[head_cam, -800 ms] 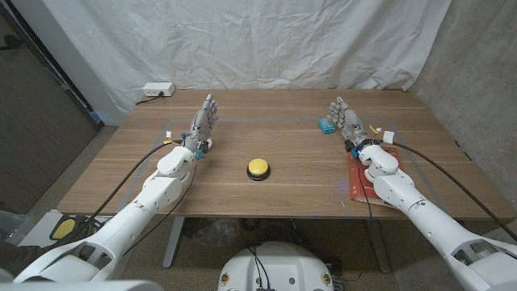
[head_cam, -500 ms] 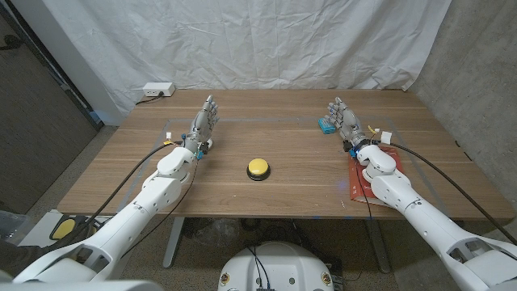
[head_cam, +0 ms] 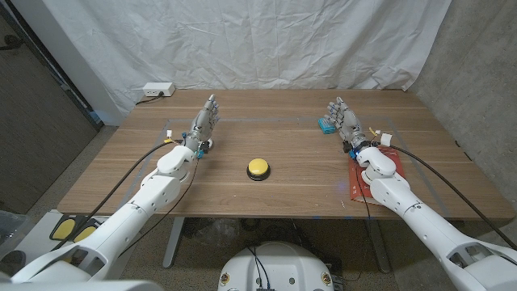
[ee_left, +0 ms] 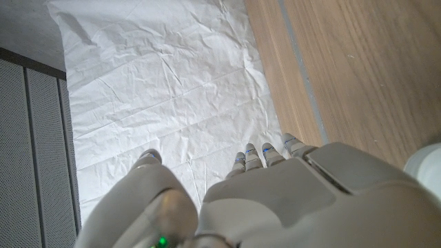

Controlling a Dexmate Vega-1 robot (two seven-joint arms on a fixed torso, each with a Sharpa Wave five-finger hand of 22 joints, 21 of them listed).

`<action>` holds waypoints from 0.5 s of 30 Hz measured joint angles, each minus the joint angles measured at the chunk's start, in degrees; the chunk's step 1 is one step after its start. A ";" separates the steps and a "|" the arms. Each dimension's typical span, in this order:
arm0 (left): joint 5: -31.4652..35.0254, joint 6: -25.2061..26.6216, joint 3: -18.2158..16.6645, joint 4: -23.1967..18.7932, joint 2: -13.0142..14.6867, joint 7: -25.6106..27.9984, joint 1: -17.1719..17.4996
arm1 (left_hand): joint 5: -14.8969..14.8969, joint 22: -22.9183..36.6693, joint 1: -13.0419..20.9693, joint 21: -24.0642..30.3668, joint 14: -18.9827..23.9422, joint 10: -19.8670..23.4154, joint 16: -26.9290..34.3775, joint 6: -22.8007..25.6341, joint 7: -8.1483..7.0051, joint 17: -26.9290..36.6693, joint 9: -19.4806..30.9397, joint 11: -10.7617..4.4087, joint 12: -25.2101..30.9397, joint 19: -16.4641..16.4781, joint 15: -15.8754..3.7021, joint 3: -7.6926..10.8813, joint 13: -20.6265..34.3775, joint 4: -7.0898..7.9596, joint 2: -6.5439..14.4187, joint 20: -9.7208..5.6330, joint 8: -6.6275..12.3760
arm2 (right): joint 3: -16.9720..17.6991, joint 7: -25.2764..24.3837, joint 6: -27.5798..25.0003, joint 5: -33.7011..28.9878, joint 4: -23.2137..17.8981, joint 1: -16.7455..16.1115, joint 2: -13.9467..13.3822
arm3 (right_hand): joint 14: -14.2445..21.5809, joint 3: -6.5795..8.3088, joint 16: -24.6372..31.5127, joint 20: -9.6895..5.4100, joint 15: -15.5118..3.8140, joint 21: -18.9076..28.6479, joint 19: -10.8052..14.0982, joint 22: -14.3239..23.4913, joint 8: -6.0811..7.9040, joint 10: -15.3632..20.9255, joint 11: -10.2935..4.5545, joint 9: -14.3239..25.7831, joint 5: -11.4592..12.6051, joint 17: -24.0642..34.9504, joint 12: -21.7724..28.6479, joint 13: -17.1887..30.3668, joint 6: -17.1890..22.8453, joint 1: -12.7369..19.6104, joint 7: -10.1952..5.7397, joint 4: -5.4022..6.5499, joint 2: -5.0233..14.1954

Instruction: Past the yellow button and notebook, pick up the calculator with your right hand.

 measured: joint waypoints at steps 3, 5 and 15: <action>-0.01 0.38 0.04 -0.40 0.01 0.20 -0.01 | 0.00 0.00 0.12 0.00 0.00 0.00 0.00 0.00 0.00 0.00 0.00 0.00 0.00 0.00 0.00 0.18 0.00 -0.18 0.12 0.00 0.00 | 0.25 0.44 0.10 0.41 -0.45 -0.31 -0.20 | 0.42 0.00 0.00 0.21 0.00 -0.14 0.41 0.00 0.00 0.52 -0.10 0.00 0.00 0.00 0.02 0.00 0.31 0.14 -0.31 0.00 0.14; -0.01 0.83 0.13 -0.72 0.02 0.33 -0.05 | 0.35 0.00 0.34 -0.21 0.00 0.00 0.00 0.00 0.00 0.00 0.00 0.00 0.00 0.00 0.00 0.24 0.00 -0.23 0.34 0.00 0.00 | 0.44 0.72 0.19 0.69 -1.00 -0.64 -0.49 | 0.71 0.00 0.00 0.21 0.10 -0.14 0.41 0.00 0.07 0.53 -0.09 0.00 0.00 0.00 0.02 0.00 0.30 0.14 -0.31 0.00 0.14; 0.54 2.58 0.66 -3.57 0.28 2.05 0.33 | 0.39 -0.01 0.75 -0.44 0.00 0.00 0.00 0.31 -0.31 -0.01 0.01 0.00 0.00 0.00 0.00 0.47 -0.01 -0.46 0.75 0.00 0.00 | 1.17 1.84 0.35 1.50 -3.66 -2.39 -2.17 | 1.03 0.24 0.00 0.21 0.41 -0.48 0.40 -0.01 0.45 1.22 -0.01 0.00 0.00 -0.01 0.02 -0.01 0.60 0.45 0.00 -0.24 0.45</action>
